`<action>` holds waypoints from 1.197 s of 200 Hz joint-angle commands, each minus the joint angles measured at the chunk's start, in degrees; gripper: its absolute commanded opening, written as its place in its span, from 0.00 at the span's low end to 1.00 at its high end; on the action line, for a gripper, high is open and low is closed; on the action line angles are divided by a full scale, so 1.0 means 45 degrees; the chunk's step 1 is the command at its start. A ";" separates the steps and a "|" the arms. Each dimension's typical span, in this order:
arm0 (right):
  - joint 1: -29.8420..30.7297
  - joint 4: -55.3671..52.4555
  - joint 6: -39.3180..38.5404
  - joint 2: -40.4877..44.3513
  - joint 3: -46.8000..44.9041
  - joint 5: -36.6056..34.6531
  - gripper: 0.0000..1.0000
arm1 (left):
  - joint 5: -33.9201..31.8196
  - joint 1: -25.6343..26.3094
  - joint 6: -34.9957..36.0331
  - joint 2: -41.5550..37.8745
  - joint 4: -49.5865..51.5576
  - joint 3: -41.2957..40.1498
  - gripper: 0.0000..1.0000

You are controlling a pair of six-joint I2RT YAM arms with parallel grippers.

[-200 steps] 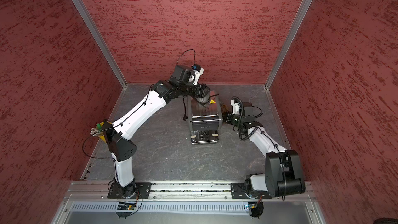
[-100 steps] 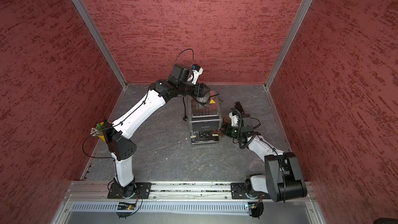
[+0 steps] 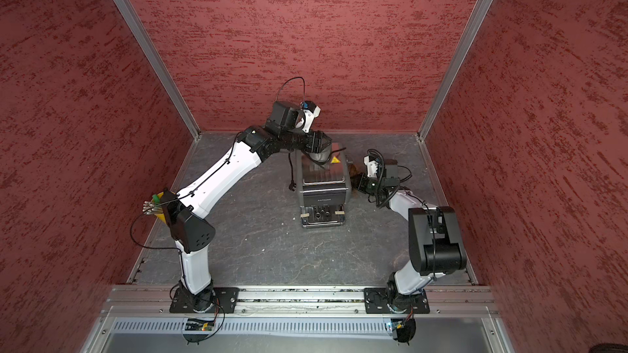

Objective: Wipe the surface of a coffee machine
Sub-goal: Wipe the dirt from the surface of the coffee machine.

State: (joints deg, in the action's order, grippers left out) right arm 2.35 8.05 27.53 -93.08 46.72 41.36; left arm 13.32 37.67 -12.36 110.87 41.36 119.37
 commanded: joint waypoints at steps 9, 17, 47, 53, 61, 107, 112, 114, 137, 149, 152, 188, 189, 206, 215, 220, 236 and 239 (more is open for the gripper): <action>-0.0015 0.2522 0.1117 -0.0482 0.0034 0.1656 0.00 | -0.0614 -0.0149 0.0109 0.0346 0.1462 -0.0692 0.67; -0.0011 0.2776 0.1324 -0.0271 -0.0298 0.1706 0.00 | -0.0616 -0.0149 0.0146 0.0290 0.1491 -0.0694 0.67; 0.0195 0.2922 0.1507 0.0594 -0.1465 0.1354 0.00 | -0.0792 -0.0168 0.0198 0.0134 0.1385 -0.0776 0.67; 0.0318 0.2927 0.1552 0.0589 -0.1588 0.1388 0.00 | -0.0792 -0.0178 0.0188 0.0111 0.1346 -0.0784 0.67; 0.0489 0.2999 0.1610 0.0601 -0.1778 0.1430 0.00 | -0.0783 -0.0192 0.0182 0.0110 0.1316 -0.0785 0.67; 0.1635 0.4665 0.2880 0.1035 -0.2871 0.1237 0.00 | -0.0909 -0.0285 0.0206 -0.0005 0.1350 -0.0785 0.67; 0.1781 0.4710 0.2943 0.1054 -0.2863 0.1223 0.00 | -0.0925 -0.0304 0.0208 -0.0021 0.1355 -0.0785 0.67; 0.1821 0.4698 0.2959 0.1065 -0.2863 0.1219 0.00 | -0.0918 -0.0319 0.0208 -0.0026 0.1365 -0.0785 0.67; 0.2323 0.4869 0.3256 0.1295 -0.2942 0.1054 0.00 | -0.0944 -0.0427 0.0208 -0.0145 0.1374 -0.0785 0.67; 0.2514 0.4821 0.3383 0.1543 -0.2990 0.0886 0.00 | -0.0919 -0.0479 0.0242 -0.0160 0.1374 -0.0729 0.67; 0.2560 0.4813 0.3415 0.1597 -0.2998 0.0837 0.00 | -0.0913 -0.0495 0.0246 -0.0181 0.1374 -0.0712 0.67; 0.2721 0.3676 0.2966 0.2393 -0.2930 0.0289 0.00 | -0.0821 -0.0617 0.0315 -0.0104 0.1559 -0.0458 0.67; 0.2711 0.3580 0.2916 0.2457 -0.2906 0.0246 0.00 | -0.0826 -0.0617 0.0320 -0.0105 0.1565 -0.0446 0.67; 0.2708 0.1665 0.1954 0.3057 -0.2413 -0.0482 0.00 | -0.0787 -0.0617 0.0330 -0.0087 0.1528 -0.0452 0.67; 0.2664 0.0808 0.1487 0.3364 -0.2156 -0.0698 0.00 | -0.0775 -0.0617 0.0281 -0.0057 0.1485 -0.0459 0.67; 0.2633 0.0370 0.1287 0.3539 -0.2052 -0.0827 0.00 | -0.0747 -0.0617 0.0266 -0.0038 0.1477 -0.0472 0.67; 0.2547 -0.1008 0.0663 0.4059 -0.1833 -0.1519 0.00 | -0.0704 -0.0617 0.0189 -0.0053 0.1417 -0.0607 0.67; 0.2530 -0.1216 0.0599 0.4143 -0.1828 -0.1602 0.00 | -0.0694 -0.0617 0.0171 -0.0080 0.1387 -0.0640 0.67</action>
State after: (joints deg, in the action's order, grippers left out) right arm 13.28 11.79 35.70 -78.24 35.40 36.97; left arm 11.55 35.42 -12.14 109.38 43.33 118.04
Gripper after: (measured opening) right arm 0.110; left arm 0.674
